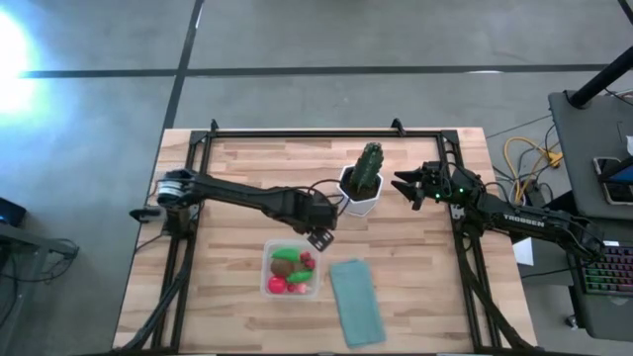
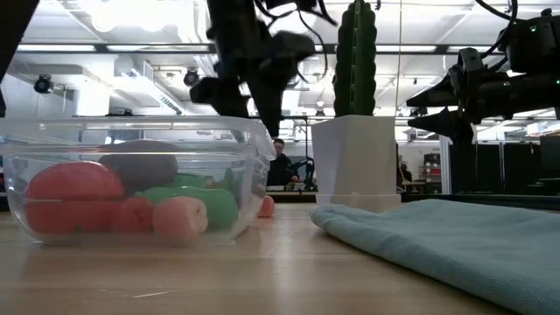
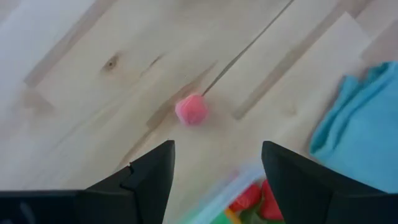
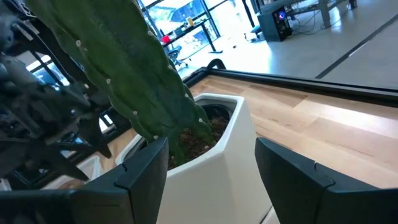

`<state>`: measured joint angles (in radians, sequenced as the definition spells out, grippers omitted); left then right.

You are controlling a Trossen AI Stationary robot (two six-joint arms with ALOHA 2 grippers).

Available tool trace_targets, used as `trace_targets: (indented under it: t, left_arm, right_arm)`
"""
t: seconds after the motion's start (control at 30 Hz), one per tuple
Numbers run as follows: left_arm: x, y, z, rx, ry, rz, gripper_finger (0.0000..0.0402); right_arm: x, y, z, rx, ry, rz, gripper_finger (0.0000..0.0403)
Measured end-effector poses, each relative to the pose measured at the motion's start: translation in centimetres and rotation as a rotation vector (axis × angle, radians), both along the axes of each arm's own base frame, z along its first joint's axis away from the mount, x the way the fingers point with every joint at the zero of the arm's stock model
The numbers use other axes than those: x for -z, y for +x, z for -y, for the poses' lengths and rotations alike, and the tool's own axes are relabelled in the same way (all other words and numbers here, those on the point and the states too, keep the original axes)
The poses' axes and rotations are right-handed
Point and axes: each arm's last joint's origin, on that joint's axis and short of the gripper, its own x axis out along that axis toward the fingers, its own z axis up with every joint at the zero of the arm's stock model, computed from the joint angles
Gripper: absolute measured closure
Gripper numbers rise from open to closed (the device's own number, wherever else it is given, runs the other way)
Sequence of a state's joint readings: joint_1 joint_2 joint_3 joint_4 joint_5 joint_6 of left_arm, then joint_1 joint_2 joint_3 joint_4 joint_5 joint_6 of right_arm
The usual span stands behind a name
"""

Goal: Pick and placing Produce into tupperware
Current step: Put the pink peach into the transparent bin

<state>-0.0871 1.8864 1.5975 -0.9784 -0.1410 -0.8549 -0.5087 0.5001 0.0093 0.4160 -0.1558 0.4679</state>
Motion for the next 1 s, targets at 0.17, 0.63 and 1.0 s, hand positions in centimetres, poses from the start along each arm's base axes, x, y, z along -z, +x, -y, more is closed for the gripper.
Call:
trace_targets:
  t: [0.17, 0.63, 1.0]
  left_arm:
    - [2.5, 1.2, -0.5, -0.013, 0.007, -0.045, 0.0176]
    - [6.9, 3.2, -1.2, -0.036, 0.005, -0.136, 0.0176]
    - [7.6, 3.4, -1.7, -0.044, -0.026, -0.144, 0.0176]
  right_arm:
    - [0.0, 0.0, 0.0, 0.0, 0.0, 0.0, 0.017]
    - [0.0, 0.0, 0.0, 0.0, 0.0, 0.0, 0.017]
    - [0.0, 0.0, 0.0, 0.0, 0.0, 0.0, 0.017]
